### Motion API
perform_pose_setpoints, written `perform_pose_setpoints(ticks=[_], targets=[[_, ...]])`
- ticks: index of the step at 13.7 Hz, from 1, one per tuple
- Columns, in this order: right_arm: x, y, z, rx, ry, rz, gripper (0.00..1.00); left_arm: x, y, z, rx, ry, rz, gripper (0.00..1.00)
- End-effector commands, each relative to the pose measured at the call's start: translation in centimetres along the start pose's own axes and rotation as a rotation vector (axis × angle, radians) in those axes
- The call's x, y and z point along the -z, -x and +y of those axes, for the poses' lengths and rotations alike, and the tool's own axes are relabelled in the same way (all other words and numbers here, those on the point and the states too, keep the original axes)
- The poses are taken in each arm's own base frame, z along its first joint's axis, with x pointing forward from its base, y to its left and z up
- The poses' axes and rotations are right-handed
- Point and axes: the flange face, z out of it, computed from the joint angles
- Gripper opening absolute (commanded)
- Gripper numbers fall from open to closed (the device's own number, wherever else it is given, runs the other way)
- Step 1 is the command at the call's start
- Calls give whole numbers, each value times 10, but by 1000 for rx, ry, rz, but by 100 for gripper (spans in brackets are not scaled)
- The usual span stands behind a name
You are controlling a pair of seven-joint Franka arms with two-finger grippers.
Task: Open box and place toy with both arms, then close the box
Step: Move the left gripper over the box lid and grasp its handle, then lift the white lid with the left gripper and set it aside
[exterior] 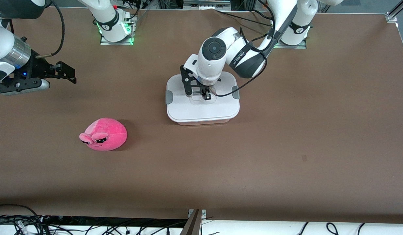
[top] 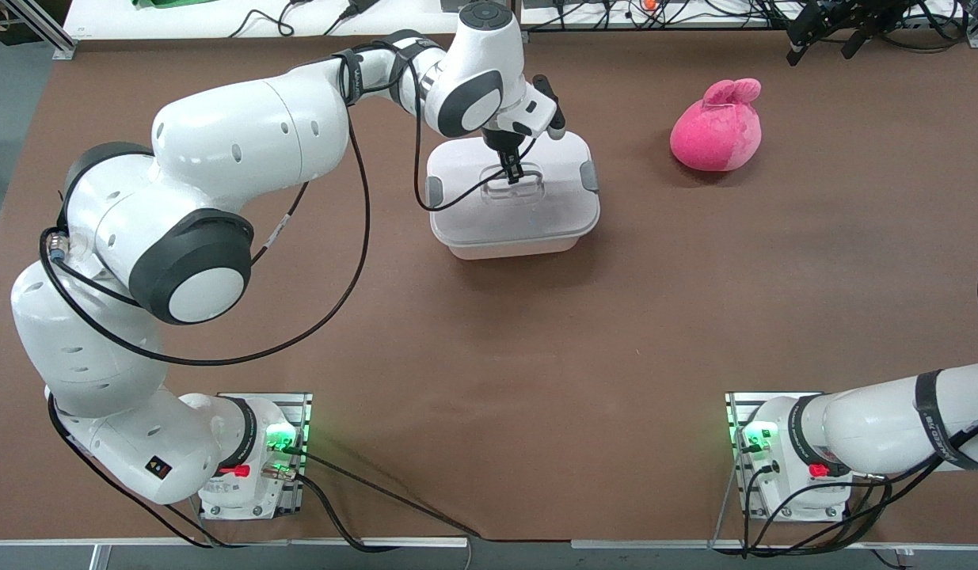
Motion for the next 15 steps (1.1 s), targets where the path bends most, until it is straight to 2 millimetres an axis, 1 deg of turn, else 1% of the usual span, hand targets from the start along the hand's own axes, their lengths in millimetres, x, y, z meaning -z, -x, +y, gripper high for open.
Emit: perform_pose_setpoints(ticks=[1, 2, 3, 4, 5, 6, 7, 8, 9, 10, 11, 13, 14, 15], targets=[[3, 0, -1, -7, -7, 9, 100, 25, -3, 10, -31, -23, -12, 0], [3, 0, -1, -7, -7, 9, 100, 35, -7, 19, -41, -29, -1, 0], [3, 0, -1, -8, -7, 9, 100, 50, -11, 27, -54, -42, 19, 0], [3, 0, -1, -7, -7, 9, 100, 71, -9, 31, -57, -50, 28, 0], [3, 0, -1, -7, -7, 9, 100, 88, -4, 35, -54, -40, 7, 0], [3, 0, -1, -7, -7, 9, 100, 112, -1, 39, -56, -39, 0, 0], [3, 0, -1, -8, -7, 9, 100, 131, 6, 40, -52, -28, -35, 0], [3, 0, -1, -7, -7, 9, 100, 154, 18, 38, -38, -14, -75, 0], [3, 0, -1, -7, -7, 9, 100, 176, 41, 22, 3, 5, -112, 0], [3, 0, -1, -7, -7, 9, 100, 194, 68, 5, 49, 22, -146, 0], [3, 0, -1, -8, -7, 9, 100, 206, 98, -15, 61, 50, -184, 0], [3, 0, -1, -8, -7, 9, 100, 219, 166, -74, 26, 114, -206, 0], [3, 0, -2, -7, -7, 9, 100, 225, 205, -101, 35, 149, -211, 0], [3, 0, -2, -8, -7, 9, 100, 234, 239, -123, 29, 172, -207, 0]])
